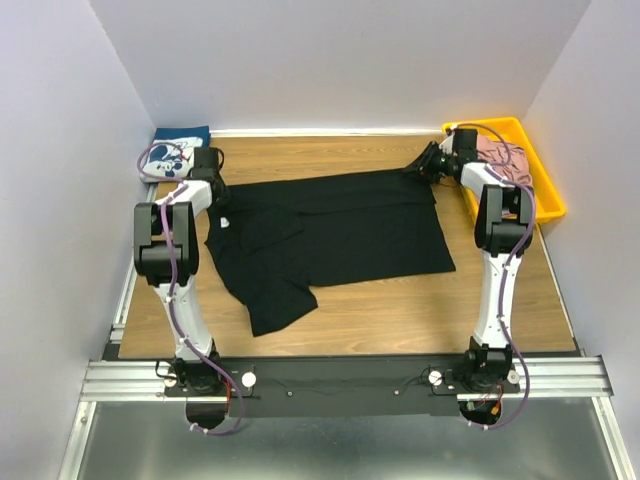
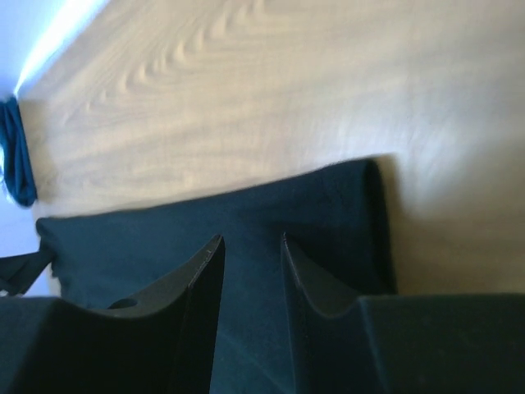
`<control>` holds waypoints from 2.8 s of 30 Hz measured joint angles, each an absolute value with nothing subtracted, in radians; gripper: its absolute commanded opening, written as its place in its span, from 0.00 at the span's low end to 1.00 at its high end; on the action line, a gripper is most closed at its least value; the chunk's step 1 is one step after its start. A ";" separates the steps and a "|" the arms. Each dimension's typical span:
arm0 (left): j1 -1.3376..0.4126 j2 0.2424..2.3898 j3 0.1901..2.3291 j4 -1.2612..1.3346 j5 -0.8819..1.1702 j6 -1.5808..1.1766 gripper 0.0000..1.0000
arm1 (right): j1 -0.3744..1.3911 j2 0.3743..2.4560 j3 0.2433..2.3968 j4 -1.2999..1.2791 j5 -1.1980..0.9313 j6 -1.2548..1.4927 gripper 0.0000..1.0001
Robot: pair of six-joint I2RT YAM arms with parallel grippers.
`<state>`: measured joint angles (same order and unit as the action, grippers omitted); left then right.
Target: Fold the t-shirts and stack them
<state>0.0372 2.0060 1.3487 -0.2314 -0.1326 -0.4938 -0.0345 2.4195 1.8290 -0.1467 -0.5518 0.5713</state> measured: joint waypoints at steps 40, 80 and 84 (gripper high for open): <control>0.022 1.608 0.799 -0.053 0.070 -0.569 0.49 | 0.285 2.025 1.235 -0.121 -0.539 0.481 0.44; -0.158 1.391 0.681 -0.385 -0.208 -0.637 0.45 | 0.226 1.378 0.816 -0.446 0.004 0.369 0.52; -0.164 1.398 0.694 -0.384 -0.214 -0.653 0.45 | 0.226 1.378 0.816 -0.448 0.003 0.364 0.52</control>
<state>-0.1642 1.3979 0.6945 -0.3840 -0.2138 -0.6525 0.2256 1.3777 0.8162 -0.4477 0.0032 0.3641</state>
